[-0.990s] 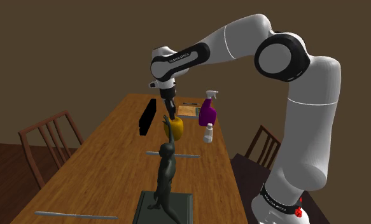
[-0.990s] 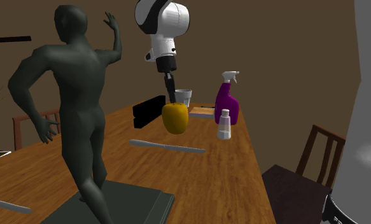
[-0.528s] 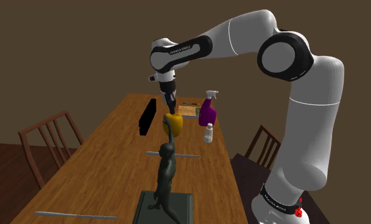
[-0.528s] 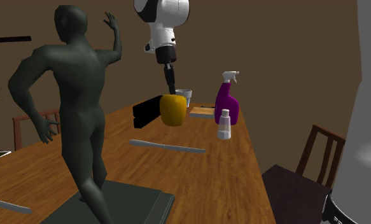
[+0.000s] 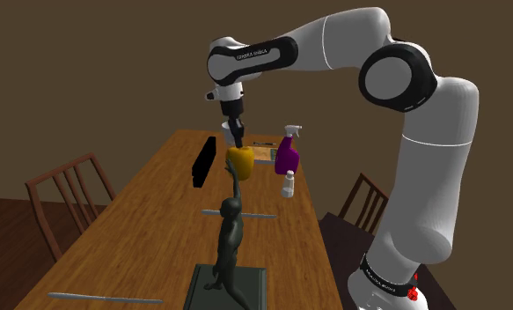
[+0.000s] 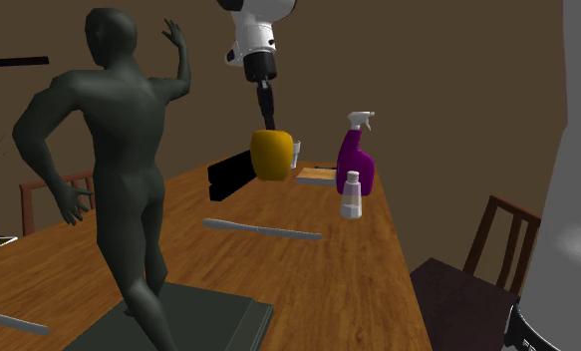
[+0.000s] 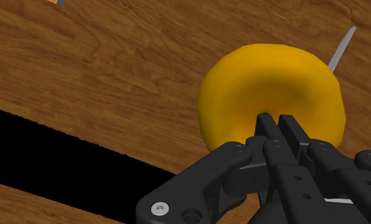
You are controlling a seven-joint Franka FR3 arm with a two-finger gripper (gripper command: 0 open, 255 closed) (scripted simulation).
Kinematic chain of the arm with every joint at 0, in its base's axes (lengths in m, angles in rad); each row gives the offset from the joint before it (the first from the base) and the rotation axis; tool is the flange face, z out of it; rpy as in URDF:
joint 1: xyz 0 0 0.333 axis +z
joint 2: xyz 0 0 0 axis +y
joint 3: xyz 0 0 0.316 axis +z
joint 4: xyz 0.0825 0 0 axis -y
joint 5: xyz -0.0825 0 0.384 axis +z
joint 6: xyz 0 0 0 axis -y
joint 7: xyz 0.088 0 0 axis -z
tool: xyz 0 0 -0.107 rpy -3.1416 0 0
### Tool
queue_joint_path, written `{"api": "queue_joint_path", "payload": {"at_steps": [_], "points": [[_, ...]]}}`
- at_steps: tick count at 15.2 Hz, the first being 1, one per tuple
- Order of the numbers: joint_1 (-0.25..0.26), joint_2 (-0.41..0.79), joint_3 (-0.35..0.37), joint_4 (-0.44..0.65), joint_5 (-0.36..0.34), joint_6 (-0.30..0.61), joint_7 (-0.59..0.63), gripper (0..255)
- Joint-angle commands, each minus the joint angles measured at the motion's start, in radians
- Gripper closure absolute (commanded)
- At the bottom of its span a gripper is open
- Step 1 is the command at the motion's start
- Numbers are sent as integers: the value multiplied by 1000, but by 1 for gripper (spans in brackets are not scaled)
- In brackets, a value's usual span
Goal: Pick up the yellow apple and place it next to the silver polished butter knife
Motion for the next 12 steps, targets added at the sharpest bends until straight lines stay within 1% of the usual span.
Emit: {"api": "queue_joint_path", "payload": {"at_steps": [1, 12], "points": [[2, -4, 1, 21, 0, -25, 3, 255], [1, 2, 0, 177, 0, -176, -1, 255]]}}
